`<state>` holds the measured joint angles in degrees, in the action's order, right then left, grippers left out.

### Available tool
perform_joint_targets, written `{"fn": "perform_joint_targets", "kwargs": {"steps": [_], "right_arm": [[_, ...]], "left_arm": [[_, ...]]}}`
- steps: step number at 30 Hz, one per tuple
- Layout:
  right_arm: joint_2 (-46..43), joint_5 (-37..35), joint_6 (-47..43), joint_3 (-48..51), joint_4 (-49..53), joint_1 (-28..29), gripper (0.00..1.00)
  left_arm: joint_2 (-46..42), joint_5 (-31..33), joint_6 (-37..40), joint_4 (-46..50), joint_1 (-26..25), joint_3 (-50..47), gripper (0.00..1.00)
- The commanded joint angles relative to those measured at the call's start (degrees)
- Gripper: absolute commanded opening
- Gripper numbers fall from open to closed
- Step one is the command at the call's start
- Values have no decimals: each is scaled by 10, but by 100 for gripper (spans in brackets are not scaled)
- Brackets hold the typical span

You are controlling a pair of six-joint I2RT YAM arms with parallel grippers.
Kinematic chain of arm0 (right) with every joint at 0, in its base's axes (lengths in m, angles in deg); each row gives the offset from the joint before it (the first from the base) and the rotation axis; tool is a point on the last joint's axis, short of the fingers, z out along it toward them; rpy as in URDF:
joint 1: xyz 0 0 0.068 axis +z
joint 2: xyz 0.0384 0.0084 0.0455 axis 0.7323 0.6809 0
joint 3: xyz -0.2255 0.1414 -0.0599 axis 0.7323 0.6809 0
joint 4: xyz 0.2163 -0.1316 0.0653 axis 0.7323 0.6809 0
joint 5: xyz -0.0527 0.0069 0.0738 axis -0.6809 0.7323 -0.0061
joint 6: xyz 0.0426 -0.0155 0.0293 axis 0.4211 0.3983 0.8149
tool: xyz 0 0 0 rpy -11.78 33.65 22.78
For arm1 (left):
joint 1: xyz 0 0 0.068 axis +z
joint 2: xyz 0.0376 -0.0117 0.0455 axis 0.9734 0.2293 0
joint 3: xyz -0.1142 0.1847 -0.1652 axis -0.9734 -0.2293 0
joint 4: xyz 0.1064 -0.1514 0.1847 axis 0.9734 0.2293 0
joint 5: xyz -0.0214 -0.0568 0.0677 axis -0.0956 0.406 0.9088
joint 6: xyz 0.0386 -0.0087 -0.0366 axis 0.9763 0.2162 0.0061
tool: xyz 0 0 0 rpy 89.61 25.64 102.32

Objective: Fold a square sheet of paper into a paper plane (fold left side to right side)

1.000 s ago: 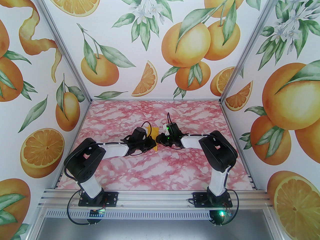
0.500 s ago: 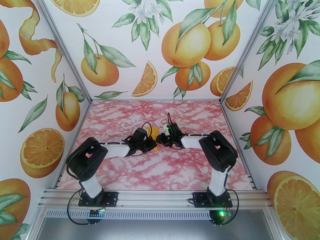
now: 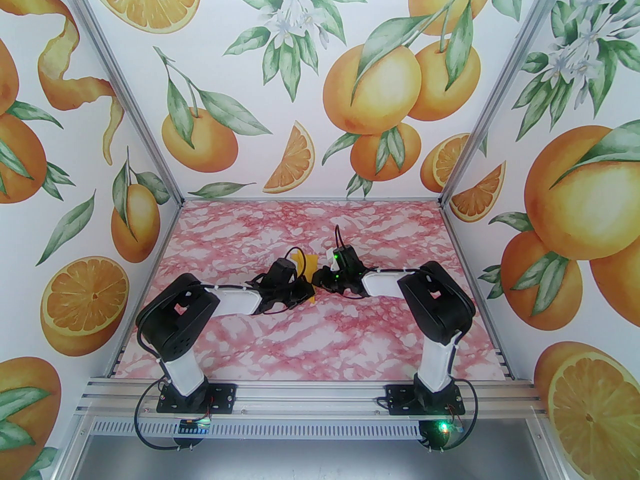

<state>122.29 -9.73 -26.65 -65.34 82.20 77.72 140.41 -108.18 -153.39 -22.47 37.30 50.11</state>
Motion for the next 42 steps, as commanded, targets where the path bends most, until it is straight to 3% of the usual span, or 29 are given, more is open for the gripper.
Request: {"fn": "perform_joint_targets", "kwargs": {"steps": [1, 42], "right_arm": [[29, 6, -8, 12, 40, 10, 23], [31, 5, -13, 8, 49, 14, 21]], "left_arm": [[-3, -5, 9, 0, -3, 9, 4], [32, -10, 21, 18, -3, 22, 4]]}}
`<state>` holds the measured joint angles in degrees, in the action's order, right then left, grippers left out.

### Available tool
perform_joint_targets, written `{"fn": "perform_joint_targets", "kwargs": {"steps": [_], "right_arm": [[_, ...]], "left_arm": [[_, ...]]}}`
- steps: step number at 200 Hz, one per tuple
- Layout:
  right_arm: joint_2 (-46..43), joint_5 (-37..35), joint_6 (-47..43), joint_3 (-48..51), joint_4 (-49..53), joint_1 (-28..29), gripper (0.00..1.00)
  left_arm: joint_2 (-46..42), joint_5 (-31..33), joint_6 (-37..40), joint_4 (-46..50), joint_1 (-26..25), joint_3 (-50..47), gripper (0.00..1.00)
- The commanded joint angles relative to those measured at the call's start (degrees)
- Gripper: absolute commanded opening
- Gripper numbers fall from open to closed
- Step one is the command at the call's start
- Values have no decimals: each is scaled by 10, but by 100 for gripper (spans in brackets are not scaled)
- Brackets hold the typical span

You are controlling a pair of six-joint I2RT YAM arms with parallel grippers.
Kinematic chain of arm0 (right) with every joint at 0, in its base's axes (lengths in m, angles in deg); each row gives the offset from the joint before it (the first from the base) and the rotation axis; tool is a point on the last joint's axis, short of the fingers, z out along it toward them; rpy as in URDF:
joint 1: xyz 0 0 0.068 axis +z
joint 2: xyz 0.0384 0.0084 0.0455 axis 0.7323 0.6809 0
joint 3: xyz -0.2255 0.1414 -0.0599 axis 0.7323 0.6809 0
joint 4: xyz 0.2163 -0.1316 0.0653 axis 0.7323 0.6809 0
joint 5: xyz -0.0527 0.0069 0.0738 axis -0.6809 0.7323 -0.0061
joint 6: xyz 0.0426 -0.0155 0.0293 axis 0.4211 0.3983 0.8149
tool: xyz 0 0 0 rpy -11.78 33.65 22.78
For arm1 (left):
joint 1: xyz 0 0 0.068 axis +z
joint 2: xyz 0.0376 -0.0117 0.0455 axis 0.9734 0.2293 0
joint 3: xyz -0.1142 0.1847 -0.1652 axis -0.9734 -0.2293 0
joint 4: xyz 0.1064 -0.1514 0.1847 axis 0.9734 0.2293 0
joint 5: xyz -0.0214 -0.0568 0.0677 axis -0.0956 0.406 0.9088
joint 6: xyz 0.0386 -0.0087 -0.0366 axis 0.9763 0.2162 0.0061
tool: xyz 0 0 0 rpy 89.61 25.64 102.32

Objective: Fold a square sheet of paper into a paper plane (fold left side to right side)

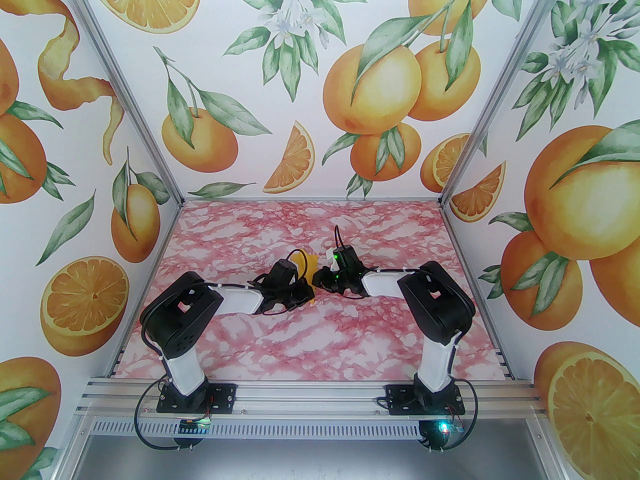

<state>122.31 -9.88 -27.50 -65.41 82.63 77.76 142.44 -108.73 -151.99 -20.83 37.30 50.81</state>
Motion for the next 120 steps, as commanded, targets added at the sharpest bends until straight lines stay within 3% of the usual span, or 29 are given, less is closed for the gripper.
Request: {"fn": "perform_joint_targets", "kwargs": {"steps": [1, 120], "right_arm": [[31, 6, -4, 9, 45, 14, 21], [28, 5, -2, 14, 41, 14, 21]], "left_arm": [[12, -5, 7, 1, -2, 16, 4], [12, 1, 9, 18, -2, 16, 4]]}}
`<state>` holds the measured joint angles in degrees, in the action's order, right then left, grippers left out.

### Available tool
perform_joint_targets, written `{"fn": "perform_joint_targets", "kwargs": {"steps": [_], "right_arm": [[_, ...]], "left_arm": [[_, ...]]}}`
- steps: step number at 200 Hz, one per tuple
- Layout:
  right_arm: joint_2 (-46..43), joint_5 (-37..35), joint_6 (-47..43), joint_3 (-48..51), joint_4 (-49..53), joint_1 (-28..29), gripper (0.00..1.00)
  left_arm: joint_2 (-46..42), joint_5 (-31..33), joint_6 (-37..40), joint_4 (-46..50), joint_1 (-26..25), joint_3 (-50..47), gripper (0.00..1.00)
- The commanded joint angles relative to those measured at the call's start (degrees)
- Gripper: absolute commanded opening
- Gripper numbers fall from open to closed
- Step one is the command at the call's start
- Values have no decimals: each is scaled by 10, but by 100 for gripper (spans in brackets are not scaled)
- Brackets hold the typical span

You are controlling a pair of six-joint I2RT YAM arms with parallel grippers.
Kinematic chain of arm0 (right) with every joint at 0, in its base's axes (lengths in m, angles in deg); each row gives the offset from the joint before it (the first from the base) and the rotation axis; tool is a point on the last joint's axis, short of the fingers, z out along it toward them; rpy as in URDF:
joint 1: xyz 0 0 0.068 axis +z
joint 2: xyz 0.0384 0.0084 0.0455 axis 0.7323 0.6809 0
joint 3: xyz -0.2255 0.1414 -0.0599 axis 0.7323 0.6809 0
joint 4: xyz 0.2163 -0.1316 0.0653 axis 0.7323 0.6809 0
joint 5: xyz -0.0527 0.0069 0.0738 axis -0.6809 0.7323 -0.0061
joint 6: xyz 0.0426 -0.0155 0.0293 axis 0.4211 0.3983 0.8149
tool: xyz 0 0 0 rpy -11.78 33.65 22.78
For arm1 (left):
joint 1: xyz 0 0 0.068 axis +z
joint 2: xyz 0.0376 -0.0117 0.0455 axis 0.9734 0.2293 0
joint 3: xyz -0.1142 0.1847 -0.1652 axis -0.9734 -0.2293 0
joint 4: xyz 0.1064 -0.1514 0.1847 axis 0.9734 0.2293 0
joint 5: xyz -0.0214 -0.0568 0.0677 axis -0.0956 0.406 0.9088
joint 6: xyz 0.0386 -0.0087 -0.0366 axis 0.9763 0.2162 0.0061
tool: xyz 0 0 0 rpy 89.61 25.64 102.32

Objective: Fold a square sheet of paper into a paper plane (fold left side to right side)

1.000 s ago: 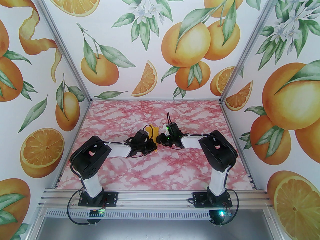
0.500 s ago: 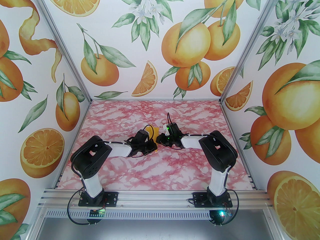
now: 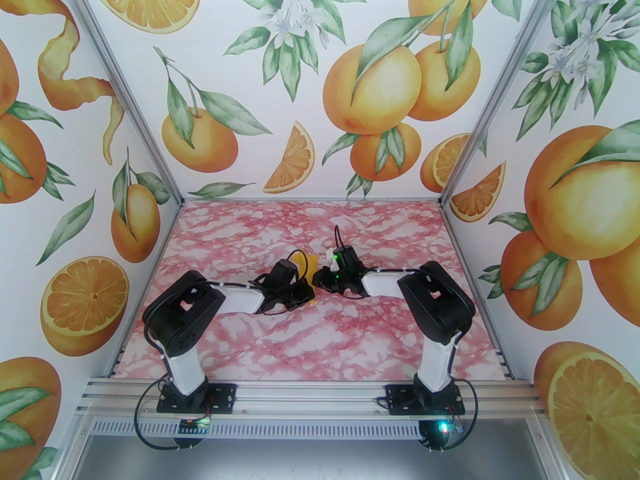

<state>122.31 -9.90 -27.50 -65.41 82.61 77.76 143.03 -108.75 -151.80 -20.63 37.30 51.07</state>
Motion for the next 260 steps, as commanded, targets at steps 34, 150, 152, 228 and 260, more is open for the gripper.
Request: {"fn": "perform_joint_targets", "kwargs": {"steps": [34, 150, 152, 228, 260], "right_arm": [[27, 6, -3, 15, 40, 15, 21], [27, 5, -3, 15, 41, 14, 21], [26, 5, -3, 15, 41, 14, 21], [25, 4, -3, 16, 42, 14, 21], [25, 2, -4, 16, 45, 14, 21]], "left_arm": [[7, 3, 8, 19, -3, 12, 4], [14, 8, 18, 60, -2, 27, 4], [14, 9, 18, 61, -3, 27, 4], [17, 5, 22, 69, -2, 35, 3], [-13, -3, 31, 42, -4, 26, 7]]}}
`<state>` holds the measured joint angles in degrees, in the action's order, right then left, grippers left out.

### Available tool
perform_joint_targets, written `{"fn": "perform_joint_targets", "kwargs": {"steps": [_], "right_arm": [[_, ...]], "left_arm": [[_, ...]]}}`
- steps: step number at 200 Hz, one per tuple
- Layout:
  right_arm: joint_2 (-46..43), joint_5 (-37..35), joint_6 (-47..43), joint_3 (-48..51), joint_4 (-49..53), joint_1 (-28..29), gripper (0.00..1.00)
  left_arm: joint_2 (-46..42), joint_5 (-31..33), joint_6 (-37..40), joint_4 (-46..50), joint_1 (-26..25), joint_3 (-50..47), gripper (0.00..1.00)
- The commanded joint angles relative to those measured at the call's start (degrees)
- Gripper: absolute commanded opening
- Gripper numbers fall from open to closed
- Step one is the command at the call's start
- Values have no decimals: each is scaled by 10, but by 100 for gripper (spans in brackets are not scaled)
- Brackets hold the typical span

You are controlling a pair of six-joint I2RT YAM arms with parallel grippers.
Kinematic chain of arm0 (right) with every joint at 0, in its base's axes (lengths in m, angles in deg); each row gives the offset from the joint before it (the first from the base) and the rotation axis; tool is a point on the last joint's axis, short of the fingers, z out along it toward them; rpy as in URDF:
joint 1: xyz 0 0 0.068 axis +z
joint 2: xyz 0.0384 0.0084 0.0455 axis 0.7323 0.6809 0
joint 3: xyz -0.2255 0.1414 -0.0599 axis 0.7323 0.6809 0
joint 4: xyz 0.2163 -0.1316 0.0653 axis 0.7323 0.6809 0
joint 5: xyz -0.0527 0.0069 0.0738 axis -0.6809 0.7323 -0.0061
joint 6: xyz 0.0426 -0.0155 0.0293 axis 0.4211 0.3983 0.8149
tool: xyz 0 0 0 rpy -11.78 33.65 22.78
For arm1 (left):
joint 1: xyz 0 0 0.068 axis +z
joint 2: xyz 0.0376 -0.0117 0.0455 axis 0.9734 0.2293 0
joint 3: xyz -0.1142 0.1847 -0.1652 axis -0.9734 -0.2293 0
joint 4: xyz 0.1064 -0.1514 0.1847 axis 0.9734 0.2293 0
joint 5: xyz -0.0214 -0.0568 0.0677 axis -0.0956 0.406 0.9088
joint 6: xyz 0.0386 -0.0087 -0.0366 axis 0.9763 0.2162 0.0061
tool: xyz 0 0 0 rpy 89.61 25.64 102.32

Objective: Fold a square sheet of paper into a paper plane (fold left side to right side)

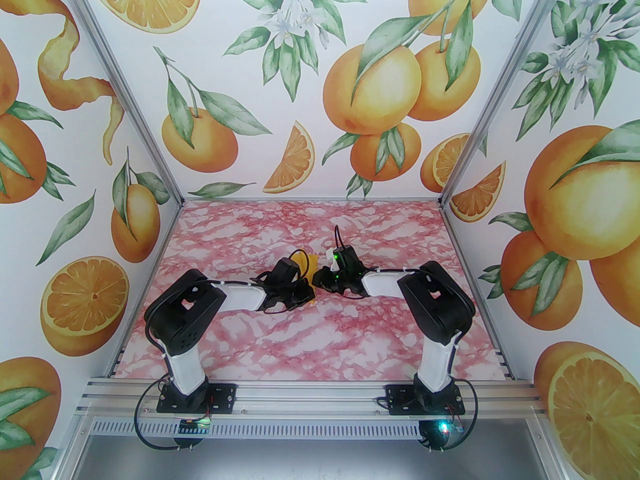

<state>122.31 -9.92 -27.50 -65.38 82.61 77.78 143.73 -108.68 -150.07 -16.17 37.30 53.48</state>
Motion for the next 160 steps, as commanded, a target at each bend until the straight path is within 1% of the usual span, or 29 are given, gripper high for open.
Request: {"fn": "perform_joint_targets", "kwargs": {"steps": [1, 34, 71, 112, 160], "right_arm": [[24, 2, -4, 16, 45, 14, 21], [27, 3, -3, 16, 43, 15, 21], [28, 2, -2, 16, 42, 14, 21], [29, 3, -2, 17, 40, 14, 21], [26, 2, -1, 21, 40, 15, 21]], "left_arm": [[-21, -3, 14, -3, -4, 1, 7], [-47, -5, 18, -15, -4, -9, 10], [-47, -17, 8, -29, -8, -25, 10], [-20, -32, -2, -34, -9, -22, 8], [-2, -34, -2, -31, -8, -16, 7]]}}
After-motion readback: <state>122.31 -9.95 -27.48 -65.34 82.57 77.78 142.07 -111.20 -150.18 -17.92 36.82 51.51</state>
